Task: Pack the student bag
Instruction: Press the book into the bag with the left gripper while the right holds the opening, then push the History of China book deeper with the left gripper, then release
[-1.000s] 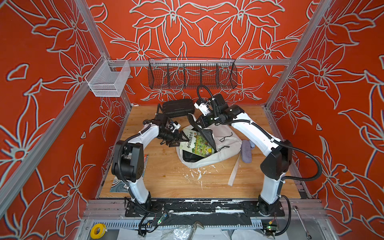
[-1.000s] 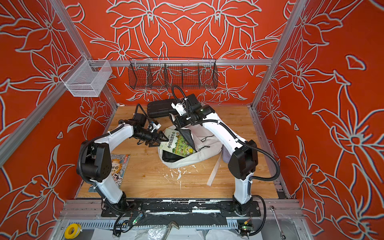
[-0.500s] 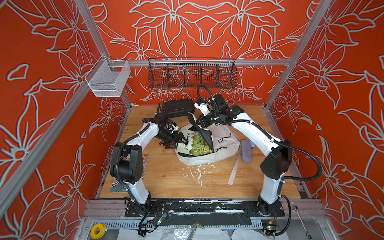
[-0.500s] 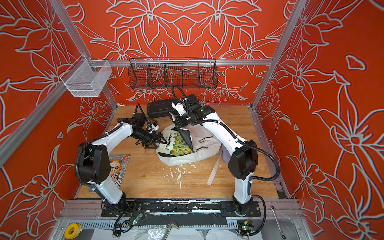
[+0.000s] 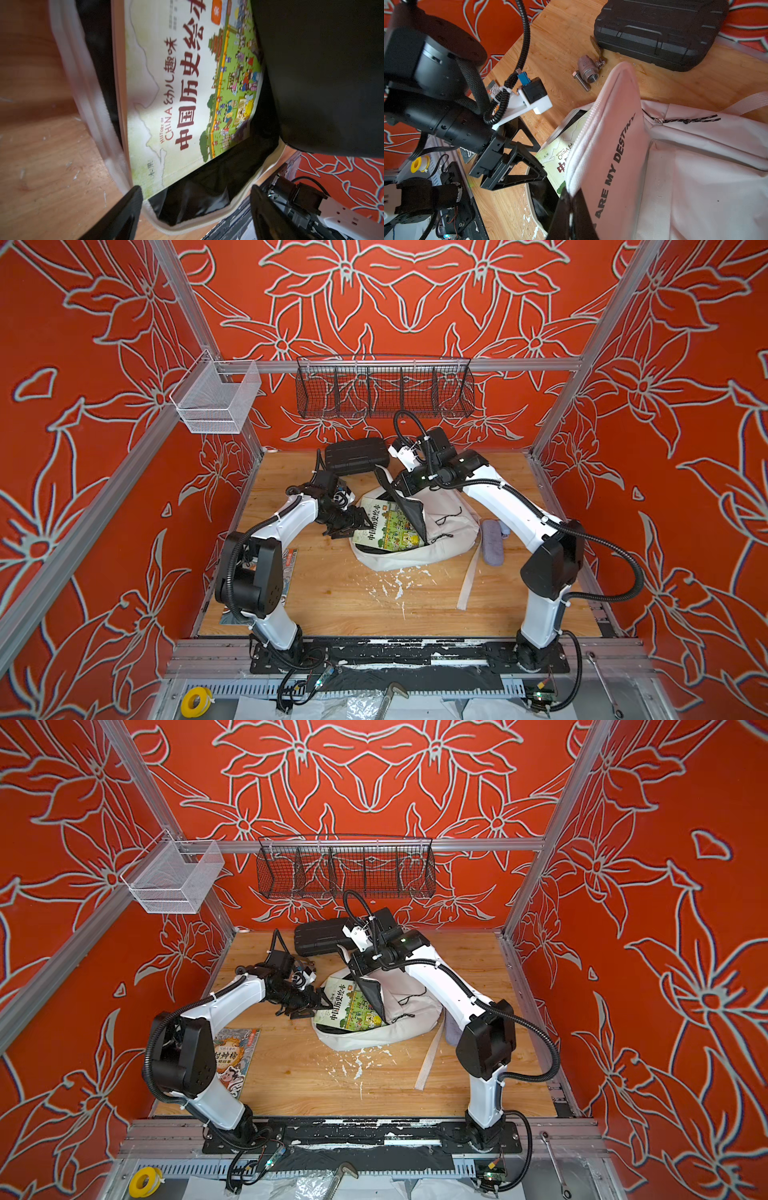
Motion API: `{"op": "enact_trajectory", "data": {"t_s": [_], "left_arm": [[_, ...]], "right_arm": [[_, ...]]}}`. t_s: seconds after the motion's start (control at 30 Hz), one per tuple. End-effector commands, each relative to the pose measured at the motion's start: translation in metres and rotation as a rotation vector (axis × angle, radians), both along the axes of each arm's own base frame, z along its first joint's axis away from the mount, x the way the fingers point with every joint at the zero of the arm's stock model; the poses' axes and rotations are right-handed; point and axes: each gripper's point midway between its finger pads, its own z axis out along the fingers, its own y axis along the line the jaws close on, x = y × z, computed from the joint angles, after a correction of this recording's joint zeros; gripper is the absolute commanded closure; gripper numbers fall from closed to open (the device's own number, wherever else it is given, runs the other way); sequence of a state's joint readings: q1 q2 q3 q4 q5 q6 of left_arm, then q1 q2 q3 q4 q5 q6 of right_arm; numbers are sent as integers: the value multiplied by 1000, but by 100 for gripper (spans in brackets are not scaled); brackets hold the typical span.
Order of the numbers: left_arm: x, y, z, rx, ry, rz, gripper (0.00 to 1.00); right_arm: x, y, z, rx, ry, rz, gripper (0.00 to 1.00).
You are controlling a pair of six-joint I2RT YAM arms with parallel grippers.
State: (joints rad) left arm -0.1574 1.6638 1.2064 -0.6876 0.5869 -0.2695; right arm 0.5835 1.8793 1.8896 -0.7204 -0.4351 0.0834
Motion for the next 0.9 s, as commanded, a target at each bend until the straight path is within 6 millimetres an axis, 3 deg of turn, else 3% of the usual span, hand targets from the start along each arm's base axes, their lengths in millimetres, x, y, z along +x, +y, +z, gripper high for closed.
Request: {"op": "enact_trajectory", "data": {"t_s": [0.0,0.43,0.73,0.87], "left_arm": [[21,4,7,43,-77,14,19],[59,8,-43,130,-68,-32,28],[63,16,-59,178,-98,-21,16],[63,6,-64,124,-68,-36,19]], "right_arm": [[2,6,11,44,-40,41,100],[-7,10,34,101,-74,87,100],[-8,11,34,102,-72,94,100],[-8,13,35,110,-70,97,100]]}}
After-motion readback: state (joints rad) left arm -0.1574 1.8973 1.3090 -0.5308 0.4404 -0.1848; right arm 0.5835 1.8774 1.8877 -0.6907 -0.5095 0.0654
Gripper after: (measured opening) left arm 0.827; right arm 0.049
